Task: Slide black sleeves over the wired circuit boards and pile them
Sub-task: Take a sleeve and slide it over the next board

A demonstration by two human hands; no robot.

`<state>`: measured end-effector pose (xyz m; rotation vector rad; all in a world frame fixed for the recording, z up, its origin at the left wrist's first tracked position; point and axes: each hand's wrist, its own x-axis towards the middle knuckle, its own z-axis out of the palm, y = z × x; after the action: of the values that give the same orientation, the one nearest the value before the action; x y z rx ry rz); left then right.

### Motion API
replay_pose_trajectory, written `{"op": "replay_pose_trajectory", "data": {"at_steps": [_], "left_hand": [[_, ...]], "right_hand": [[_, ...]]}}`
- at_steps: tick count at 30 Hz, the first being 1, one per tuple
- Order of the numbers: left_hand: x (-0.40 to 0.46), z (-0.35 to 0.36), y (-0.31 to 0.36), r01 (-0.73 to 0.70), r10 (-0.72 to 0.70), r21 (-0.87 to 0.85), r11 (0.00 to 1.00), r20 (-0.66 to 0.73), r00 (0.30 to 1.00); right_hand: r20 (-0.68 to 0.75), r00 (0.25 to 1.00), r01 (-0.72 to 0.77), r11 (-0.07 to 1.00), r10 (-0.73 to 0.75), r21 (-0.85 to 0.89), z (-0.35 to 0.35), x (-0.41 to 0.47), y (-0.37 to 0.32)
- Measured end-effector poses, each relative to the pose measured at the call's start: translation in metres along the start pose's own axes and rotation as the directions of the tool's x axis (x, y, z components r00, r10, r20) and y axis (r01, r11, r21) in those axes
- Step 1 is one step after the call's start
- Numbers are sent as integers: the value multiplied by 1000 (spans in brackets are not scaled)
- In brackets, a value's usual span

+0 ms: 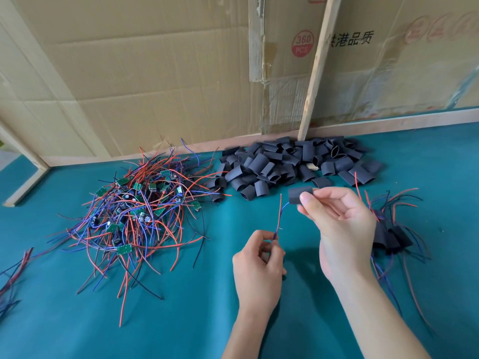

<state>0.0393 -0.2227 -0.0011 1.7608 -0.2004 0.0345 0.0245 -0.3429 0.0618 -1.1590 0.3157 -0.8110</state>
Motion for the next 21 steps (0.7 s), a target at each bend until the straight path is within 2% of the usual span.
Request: {"op": "replay_pose_trajectory", "data": {"at_steps": [9, 13, 17, 21], "left_hand": [[-1, 1, 2, 17, -16, 17, 1000, -21, 1000], [-2, 1, 4, 23, -23, 14, 1000, -24, 999], [-2, 2, 4, 25, -24, 15, 1000, -35, 999], [-1, 2, 2, 20, -20, 17, 1000, -53, 998]], "right_hand": [[175, 968, 215, 956, -181, -199, -3, 1, -14], [239, 948, 266, 933, -209, -241, -2, 1, -18], [314, 912, 366, 866, -262, -340, -2, 5, -25], [359, 901, 389, 818, -242, -424, 0, 10, -28]]}}
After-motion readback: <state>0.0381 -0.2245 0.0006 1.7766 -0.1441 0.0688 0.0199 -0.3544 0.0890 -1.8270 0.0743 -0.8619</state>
